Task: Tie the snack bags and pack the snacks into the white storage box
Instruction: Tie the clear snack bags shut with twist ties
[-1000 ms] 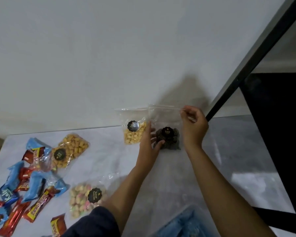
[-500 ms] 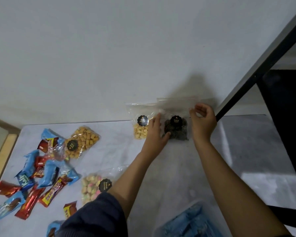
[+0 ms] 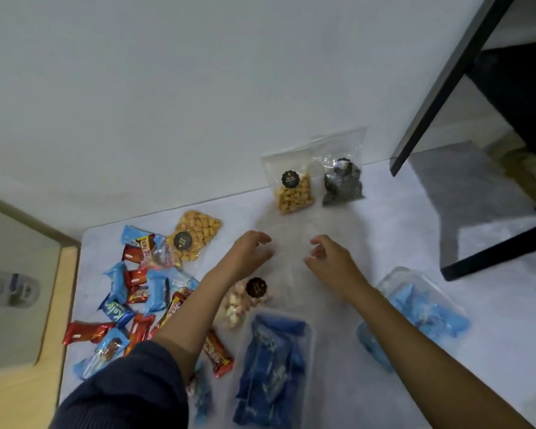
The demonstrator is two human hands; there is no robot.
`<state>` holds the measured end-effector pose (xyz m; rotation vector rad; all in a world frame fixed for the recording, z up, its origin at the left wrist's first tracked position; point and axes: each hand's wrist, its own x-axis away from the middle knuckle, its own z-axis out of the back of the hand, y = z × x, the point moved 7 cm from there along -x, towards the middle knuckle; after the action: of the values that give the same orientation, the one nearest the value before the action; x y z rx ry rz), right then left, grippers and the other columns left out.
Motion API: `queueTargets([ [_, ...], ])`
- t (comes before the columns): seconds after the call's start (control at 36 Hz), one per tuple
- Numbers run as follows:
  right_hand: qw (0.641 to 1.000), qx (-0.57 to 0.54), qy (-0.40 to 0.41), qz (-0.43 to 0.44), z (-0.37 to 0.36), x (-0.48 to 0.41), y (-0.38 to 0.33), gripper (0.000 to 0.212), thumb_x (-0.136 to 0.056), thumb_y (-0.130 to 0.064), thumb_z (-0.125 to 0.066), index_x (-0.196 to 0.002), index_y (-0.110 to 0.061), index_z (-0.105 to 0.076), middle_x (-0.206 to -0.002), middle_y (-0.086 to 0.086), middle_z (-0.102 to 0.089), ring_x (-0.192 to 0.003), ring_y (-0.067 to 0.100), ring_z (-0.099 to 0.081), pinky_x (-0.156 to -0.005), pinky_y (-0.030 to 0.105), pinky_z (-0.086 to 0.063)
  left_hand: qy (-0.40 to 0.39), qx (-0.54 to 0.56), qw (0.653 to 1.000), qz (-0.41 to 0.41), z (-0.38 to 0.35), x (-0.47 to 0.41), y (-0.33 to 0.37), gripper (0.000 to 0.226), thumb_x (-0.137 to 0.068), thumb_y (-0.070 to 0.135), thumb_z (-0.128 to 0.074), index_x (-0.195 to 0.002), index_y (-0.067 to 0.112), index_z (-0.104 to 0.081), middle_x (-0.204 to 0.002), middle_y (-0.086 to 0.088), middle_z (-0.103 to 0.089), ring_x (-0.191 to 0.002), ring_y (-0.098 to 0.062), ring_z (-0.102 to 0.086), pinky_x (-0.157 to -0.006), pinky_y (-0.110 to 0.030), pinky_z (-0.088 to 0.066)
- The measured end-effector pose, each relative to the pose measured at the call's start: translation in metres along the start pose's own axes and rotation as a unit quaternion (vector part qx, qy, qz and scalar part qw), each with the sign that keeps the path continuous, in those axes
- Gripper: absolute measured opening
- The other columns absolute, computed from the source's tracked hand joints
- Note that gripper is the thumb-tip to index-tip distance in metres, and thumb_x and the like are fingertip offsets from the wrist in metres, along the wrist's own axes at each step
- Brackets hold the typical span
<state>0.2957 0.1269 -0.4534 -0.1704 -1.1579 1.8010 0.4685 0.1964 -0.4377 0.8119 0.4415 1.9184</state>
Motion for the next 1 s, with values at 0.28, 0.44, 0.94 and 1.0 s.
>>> queueTargets([
  [0.28, 0.993, 0.066, -0.065, -0.075, -0.051, 0.035, 0.000, 0.033, -0.081, -0.046, -0.065, -0.090, -0.016, -0.056, -0.085, 0.000, -0.060, -0.080, 0.018, -0.059, -0.073, 0.032, -0.048, -0.055, -0.034, 0.997, -0.035, -0.017, 0.017, -0.015, 0.037, -0.089, 0.028, -0.057, -0.123, 0.012, -0.053, -0.120, -0.009, -0.056, -0.110, -0.024, -0.053, -0.097, -0.038, -0.043],
  [0.44, 0.987, 0.003, -0.095, -0.130, -0.053, 0.037, 0.001, 0.025, -0.075, -0.022, -0.077, -0.089, -0.012, -0.058, -0.087, 0.005, -0.062, -0.079, 0.020, -0.062, -0.074, 0.031, -0.052, -0.049, -0.025, 0.998, -0.042, -0.020, 0.015, -0.017, 0.036, -0.089, 0.025, -0.057, -0.121, 0.011, -0.054, -0.118, -0.010, -0.056, -0.107, -0.024, -0.054, -0.094, -0.036, -0.044],
  [0.94, 0.993, -0.064, 0.061, 0.075, 0.034, 0.026, -0.072, 0.013, -0.074, -0.008, -0.077, -0.084, -0.009, -0.069, -0.073, -0.006, -0.064, -0.067, 0.003, -0.060, -0.065, 0.009, -0.049, 0.197, 0.196, 0.956, -0.098, 0.050, 0.039, 0.006, 0.006, -0.089, 0.008, -0.058, -0.094, 0.006, -0.062, -0.081, 0.002, -0.060, -0.071, 0.009, -0.054, -0.065, -0.004, -0.040],
  [1.0, 0.993, -0.041, 0.066, 0.089, 0.050, 0.026, -0.076, 0.012, -0.073, -0.010, -0.078, -0.081, -0.010, -0.069, -0.071, -0.006, -0.063, -0.066, 0.002, -0.057, -0.065, 0.008, -0.046, 0.204, 0.229, 0.946, -0.100, 0.048, 0.043, 0.014, 0.003, -0.089, 0.008, -0.059, -0.090, 0.010, -0.061, -0.080, 0.007, -0.061, -0.071, 0.010, -0.054, -0.067, -0.006, -0.042],
])
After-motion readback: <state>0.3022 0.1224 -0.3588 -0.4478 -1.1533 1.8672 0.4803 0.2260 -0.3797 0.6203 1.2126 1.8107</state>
